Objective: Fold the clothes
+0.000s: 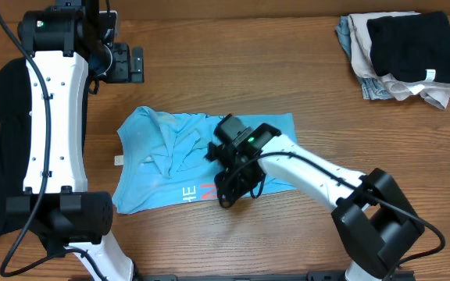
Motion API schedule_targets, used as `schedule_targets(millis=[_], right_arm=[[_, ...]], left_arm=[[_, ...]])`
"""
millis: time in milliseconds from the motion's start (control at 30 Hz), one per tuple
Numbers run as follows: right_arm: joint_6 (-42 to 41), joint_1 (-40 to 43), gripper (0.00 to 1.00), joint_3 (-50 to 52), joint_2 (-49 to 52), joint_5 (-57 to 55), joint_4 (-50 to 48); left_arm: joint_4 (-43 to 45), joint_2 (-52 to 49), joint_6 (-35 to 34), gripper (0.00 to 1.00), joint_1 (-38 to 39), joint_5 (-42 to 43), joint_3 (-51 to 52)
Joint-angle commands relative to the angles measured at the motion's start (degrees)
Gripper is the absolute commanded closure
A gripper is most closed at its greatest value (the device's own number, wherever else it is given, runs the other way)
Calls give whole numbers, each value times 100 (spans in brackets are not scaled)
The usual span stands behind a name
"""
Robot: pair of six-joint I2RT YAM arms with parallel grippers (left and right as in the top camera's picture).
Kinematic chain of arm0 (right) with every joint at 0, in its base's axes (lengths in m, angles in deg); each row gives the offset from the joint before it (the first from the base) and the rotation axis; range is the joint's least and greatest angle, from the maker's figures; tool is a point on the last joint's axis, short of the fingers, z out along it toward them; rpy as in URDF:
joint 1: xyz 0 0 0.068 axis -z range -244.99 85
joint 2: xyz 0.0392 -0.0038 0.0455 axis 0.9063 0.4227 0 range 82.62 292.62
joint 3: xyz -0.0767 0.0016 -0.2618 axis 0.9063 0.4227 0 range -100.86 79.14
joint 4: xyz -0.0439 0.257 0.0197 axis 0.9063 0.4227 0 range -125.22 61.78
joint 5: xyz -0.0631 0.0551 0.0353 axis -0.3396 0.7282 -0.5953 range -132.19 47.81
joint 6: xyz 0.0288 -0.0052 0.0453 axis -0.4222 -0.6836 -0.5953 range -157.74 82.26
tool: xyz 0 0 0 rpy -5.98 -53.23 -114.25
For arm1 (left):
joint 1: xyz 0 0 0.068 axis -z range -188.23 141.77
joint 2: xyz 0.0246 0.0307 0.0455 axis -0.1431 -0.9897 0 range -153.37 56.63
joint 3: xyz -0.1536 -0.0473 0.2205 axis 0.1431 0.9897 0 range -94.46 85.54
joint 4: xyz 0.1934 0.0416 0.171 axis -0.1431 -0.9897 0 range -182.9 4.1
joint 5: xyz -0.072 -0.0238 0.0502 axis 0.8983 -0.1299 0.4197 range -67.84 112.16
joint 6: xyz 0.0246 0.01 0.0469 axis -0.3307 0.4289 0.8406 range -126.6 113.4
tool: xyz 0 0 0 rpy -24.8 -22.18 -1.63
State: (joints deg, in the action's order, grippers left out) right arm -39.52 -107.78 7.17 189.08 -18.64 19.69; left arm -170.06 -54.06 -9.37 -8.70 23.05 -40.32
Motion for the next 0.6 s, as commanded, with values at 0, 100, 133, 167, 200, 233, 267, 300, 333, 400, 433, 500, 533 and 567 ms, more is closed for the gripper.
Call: schedule_targets(millis=[0,100,133,167,200,233,267,300,333,400,433,500,533,567], right_arm=[[-42,-26,55,-205,7,107,120],[-101,79,50,-422,-2,101,232],[-125,140,49,-538,-4,96,273],[-149,197,47,-654,-4,90,319],[-297,273,42,-776,-4,7,367],[-455,341,41,-874,-4,-96,417],[-546,413,41,-968,-11,-164,490],[-581,507,40,-1071,-13,-232,584],[-575,592,40,-1139,-15,-256,651],[-575,807,40,-1241,-26,-308,769],[-573,898,39,-1263,-35,-310,813],[-555,1239,39,-1268,-42,-313,916],[-538,1397,39,-1268,-42,-315,966],[-527,1620,39,-1268,-42,-313,1043]], left_arm=[[15,-57,114,0,7,17,39],[-26,-57,142,0,7,33,42],[-55,-57,181,0,7,83,39],[-120,-57,295,0,7,227,42],[-236,-50,474,0,7,461,39],[-369,-31,586,0,4,627,39],[-505,-13,621,0,0,715,39],[-671,33,623,0,-7,730,37],[-800,83,623,0,-22,730,37],[-1034,238,621,1,-63,748,37],[-1117,337,621,1,-74,793,37],[-1266,540,623,3,-90,817,42],[-1266,649,621,4,-90,820,74],[-1266,800,621,3,-81,817,160]])
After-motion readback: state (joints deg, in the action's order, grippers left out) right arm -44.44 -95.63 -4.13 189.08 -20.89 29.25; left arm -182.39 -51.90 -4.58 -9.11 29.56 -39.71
